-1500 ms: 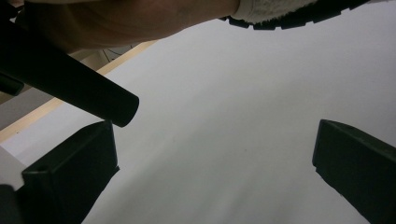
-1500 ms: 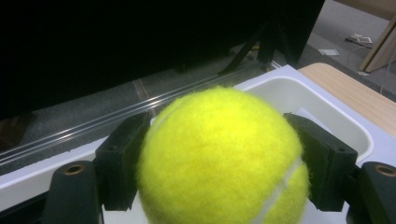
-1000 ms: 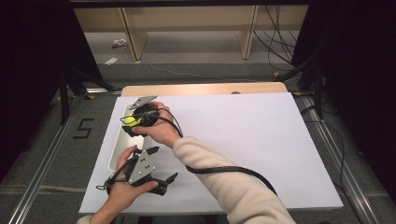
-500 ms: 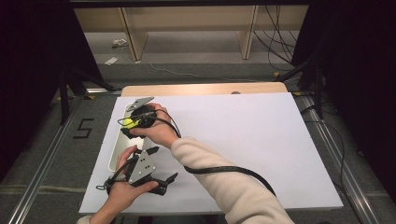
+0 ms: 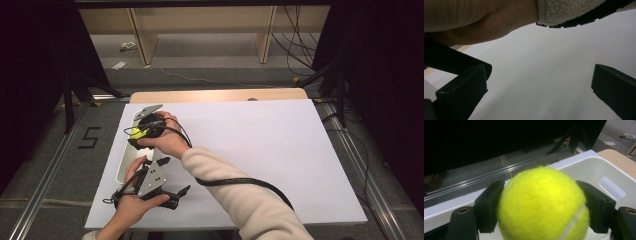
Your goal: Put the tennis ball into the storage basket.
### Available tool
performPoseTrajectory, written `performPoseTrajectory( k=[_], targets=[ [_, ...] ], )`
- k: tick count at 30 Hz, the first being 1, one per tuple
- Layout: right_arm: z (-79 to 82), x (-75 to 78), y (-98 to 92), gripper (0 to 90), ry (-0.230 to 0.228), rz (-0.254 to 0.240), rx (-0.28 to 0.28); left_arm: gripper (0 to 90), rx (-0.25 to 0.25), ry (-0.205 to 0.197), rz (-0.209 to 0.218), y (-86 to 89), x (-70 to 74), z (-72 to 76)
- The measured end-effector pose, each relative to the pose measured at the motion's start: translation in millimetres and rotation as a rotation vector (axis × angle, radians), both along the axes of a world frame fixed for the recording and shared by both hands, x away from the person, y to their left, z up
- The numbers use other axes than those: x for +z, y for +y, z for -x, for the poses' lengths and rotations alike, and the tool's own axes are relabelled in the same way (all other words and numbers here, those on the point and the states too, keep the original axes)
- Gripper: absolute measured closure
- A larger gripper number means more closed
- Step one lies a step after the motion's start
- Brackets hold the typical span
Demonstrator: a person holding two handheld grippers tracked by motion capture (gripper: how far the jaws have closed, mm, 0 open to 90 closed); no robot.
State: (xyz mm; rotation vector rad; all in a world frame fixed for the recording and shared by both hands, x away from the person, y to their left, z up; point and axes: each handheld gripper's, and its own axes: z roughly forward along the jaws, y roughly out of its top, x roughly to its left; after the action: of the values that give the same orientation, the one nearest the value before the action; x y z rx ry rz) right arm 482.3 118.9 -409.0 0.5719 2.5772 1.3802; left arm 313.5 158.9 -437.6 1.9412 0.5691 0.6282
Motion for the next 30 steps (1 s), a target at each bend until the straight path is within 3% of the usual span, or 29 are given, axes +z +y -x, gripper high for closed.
performPoseTrajectory(
  k=[30],
  targets=[
    [1.8,-7.1,8.6,26.5,0.016,0.023,0.017,0.0,-0.001,0.001,-0.002,0.2,-0.2,0.3]
  ],
)
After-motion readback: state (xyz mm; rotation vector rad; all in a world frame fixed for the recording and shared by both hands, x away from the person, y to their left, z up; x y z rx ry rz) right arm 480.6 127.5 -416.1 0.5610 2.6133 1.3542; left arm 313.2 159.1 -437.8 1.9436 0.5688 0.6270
